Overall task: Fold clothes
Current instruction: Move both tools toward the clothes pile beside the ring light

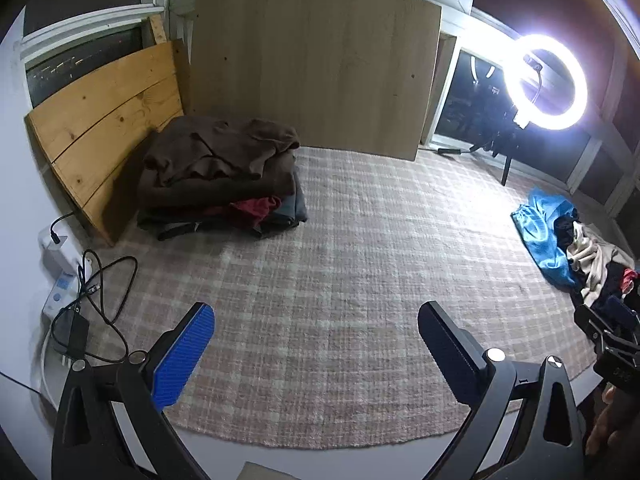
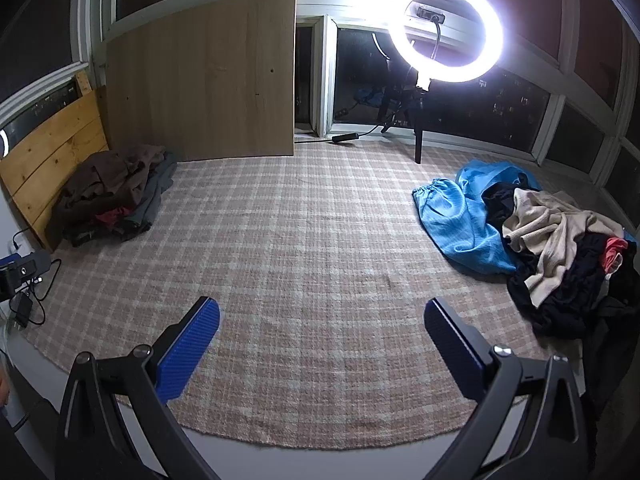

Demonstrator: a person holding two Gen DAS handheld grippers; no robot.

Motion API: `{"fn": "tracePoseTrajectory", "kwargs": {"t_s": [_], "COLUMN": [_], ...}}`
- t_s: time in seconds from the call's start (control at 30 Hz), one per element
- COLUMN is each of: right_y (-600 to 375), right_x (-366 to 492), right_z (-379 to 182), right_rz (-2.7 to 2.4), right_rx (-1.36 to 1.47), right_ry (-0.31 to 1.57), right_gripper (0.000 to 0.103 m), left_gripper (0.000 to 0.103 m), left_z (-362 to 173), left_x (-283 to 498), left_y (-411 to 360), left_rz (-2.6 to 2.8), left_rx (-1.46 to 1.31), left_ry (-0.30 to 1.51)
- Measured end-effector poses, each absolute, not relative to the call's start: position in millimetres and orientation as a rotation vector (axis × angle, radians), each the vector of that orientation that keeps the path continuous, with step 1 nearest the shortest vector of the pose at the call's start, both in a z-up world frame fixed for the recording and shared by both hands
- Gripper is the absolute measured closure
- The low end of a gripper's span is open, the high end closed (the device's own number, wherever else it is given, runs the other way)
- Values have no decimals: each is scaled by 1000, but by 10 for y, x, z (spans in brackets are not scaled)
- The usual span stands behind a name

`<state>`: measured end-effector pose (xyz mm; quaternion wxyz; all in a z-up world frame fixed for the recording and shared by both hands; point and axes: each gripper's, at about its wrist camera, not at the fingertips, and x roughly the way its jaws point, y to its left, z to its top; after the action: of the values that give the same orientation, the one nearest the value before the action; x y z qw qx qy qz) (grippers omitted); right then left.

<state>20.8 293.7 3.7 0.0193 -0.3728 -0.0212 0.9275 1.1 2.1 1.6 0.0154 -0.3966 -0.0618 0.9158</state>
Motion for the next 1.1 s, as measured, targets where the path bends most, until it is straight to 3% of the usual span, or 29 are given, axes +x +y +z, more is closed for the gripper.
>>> {"fn": "tracePoseTrajectory", "kwargs": {"t_s": [0.13,0.63,1.1], "right_y": [3002,3279,3837], "right_x": [240,430,831], "right_z": [55,161,236], "right_rz": [2860,2772,2668], "right_rx": [-1156,-1125,-1050], "right_ry": [-40,36,103], "right_gripper": [0,0,0], "left_gripper": [1,1,1], "left_z": [49,63,221], "left_x": [58,-112,-55], "left_y": [176,477,1280], "left_rz": [2870,2734,2584], "left_rx": [-1233,-1208,-1112], "left_ry": [-101,-45,76]}}
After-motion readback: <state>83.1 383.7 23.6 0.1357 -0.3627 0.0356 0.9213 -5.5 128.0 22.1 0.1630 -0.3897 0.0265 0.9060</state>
